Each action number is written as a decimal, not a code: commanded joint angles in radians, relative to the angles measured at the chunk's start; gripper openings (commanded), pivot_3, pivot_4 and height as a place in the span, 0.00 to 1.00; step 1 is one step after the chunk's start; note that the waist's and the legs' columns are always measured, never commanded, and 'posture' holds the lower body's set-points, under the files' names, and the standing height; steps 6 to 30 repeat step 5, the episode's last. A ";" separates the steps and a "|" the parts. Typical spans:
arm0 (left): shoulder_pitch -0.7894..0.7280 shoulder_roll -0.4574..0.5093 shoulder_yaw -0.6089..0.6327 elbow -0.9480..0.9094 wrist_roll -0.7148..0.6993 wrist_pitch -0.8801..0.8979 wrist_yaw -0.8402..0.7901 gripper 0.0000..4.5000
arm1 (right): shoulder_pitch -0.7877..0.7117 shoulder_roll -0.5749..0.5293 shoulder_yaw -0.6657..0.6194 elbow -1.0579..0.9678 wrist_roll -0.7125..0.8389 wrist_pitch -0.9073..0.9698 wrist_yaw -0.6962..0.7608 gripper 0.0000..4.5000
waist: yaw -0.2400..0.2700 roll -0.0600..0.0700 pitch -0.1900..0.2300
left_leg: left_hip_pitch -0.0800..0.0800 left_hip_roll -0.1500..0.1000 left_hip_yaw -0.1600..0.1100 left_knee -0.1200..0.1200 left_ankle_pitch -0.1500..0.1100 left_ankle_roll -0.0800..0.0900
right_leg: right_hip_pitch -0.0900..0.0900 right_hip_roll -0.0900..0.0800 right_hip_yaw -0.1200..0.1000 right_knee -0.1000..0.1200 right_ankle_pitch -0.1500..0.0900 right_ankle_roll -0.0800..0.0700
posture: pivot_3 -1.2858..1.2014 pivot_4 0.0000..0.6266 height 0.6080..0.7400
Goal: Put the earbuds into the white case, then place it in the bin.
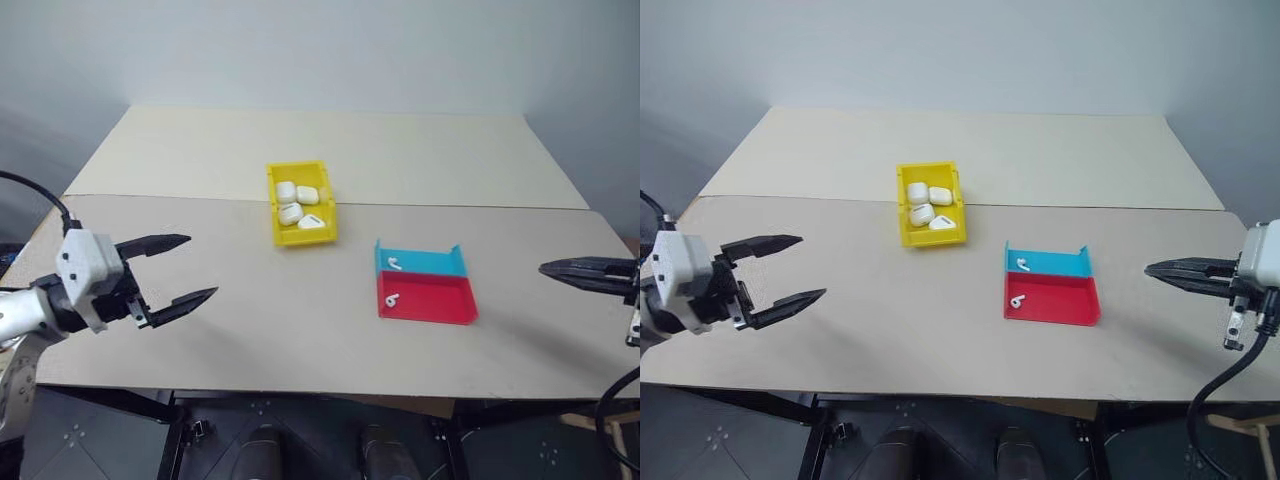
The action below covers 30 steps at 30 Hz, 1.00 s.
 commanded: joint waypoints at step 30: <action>0.035 0.009 0.044 -0.082 -0.008 0.000 0.031 0.99 | -0.044 0.005 0.085 0.064 -0.027 -0.079 -0.002 0.00 | 0.000 0.000 0.000 | 0.000 0.000 0.000 0.000 0.000 0.000 | 0.000 0.000 0.000 0.000 0.000 0.000 | 0.52 0.24 1.00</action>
